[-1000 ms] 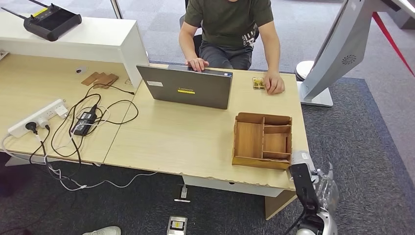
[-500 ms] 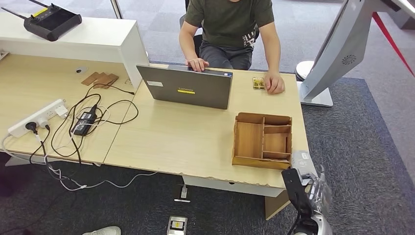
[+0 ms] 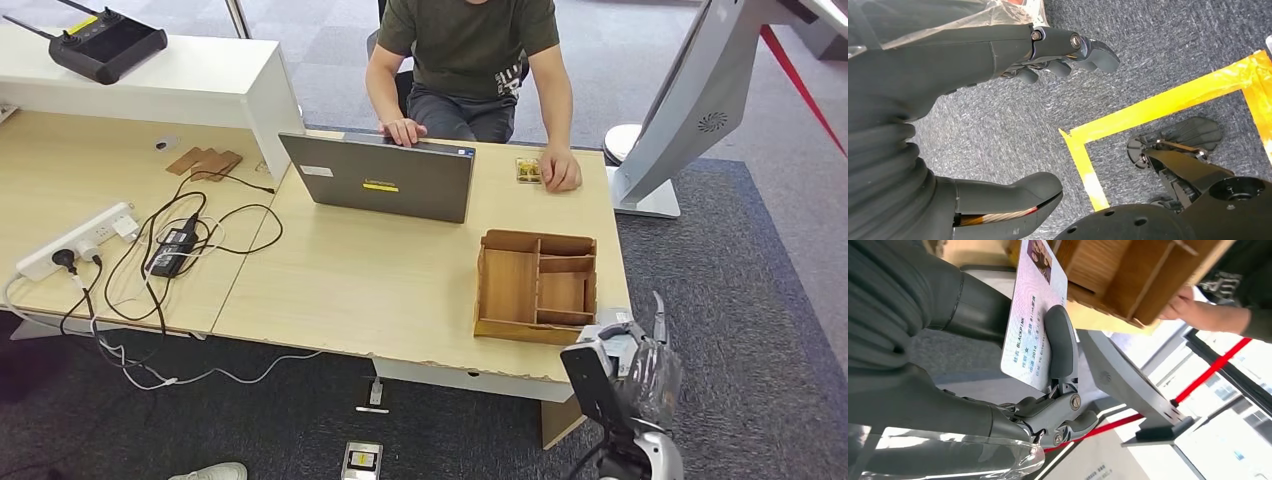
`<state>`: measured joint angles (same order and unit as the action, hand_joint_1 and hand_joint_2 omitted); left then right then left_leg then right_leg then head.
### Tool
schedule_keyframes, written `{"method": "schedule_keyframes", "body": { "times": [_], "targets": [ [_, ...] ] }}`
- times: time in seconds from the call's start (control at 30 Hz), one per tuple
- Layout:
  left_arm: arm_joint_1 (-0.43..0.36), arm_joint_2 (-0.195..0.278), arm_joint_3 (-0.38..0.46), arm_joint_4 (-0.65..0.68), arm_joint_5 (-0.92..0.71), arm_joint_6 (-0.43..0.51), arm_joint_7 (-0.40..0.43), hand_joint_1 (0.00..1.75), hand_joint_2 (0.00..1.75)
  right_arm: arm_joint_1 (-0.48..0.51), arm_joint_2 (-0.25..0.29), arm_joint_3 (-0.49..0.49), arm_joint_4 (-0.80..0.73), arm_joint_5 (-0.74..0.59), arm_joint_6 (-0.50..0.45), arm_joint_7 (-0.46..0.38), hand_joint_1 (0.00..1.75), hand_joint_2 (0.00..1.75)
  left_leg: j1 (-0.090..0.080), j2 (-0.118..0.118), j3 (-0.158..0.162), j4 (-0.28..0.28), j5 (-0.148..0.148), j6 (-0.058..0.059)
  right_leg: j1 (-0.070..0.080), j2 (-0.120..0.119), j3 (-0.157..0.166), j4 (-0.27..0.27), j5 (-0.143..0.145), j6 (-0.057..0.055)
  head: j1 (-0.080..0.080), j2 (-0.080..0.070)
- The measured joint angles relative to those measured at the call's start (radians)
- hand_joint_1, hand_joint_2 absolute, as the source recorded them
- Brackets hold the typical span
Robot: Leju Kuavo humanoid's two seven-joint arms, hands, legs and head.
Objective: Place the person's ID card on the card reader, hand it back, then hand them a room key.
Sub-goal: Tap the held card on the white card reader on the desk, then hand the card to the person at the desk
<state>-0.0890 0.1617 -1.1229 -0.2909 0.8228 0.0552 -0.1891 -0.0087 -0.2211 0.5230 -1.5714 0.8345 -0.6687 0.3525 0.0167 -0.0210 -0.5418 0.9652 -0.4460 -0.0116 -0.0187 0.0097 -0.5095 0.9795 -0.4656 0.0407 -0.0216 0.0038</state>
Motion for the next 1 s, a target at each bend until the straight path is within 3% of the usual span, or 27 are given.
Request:
{"method": "schedule_keyframes", "body": {
  "times": [0.1, 0.23, 0.4, 0.5, 0.7, 1.0],
  "targets": [
    [-0.002, 0.0, -0.01, -0.001, -0.002, 0.0, 0.0, 0.0, 1.75, -0.022, 0.008, 0.013, -0.037, -0.018, 0.0, 0.0, 1.75, 1.75, 0.0, 0.0, 0.0, 0.0, 0.0, 0.0, 0.0, 0.0, 0.0, 0.0, 0.0, 0.0, 0.0, 0.0],
    [-0.018, -0.001, -0.028, -0.005, -0.011, -0.003, 0.011, 0.0, 1.75, -0.134, 0.021, 0.069, -0.032, -0.087, 0.006, 0.031, 1.75, 1.75, 0.0, 0.001, 0.0, 0.0, 0.001, 0.0, 0.0, 0.001, 0.0, 0.0, 0.001, -0.001, 0.0, 0.0],
    [-0.048, -0.005, -0.048, -0.01, -0.035, -0.031, 0.047, 0.0, 1.75, -0.312, 0.058, 0.155, 0.04, -0.407, 0.092, 0.019, 1.75, 1.75, 0.0, 0.001, 0.0, 0.0, 0.003, -0.001, 0.0, 0.001, 0.0, 0.001, 0.002, -0.001, 0.0, 0.0],
    [-0.067, -0.009, -0.06, -0.011, -0.053, -0.053, 0.07, 0.0, 1.75, -0.398, 0.077, 0.196, 0.103, -0.519, 0.141, 0.035, 1.75, 1.75, 0.0, 0.001, -0.001, 0.0, 0.003, -0.001, 0.0, 0.001, 0.0, 0.001, 0.003, -0.001, 0.0, 0.0],
    [-0.102, -0.015, -0.079, -0.011, -0.083, -0.091, 0.101, 0.0, 1.75, -0.5, 0.098, 0.252, 0.204, -0.546, 0.152, 0.08, 1.75, 1.75, 0.0, 0.0, -0.002, 0.0, 0.003, -0.001, 0.0, 0.001, -0.001, 0.001, 0.002, 0.0, 0.0, 0.0],
    [-0.118, -0.016, -0.085, -0.01, -0.095, -0.105, 0.099, 0.0, 1.75, -0.554, 0.101, 0.291, 0.274, -0.46, 0.109, 0.084, 1.75, 1.75, 0.0, 0.0, -0.003, 0.0, 0.003, -0.001, 0.0, 0.001, -0.002, 0.001, 0.002, 0.0, 0.0, 0.0]
  ]
}}
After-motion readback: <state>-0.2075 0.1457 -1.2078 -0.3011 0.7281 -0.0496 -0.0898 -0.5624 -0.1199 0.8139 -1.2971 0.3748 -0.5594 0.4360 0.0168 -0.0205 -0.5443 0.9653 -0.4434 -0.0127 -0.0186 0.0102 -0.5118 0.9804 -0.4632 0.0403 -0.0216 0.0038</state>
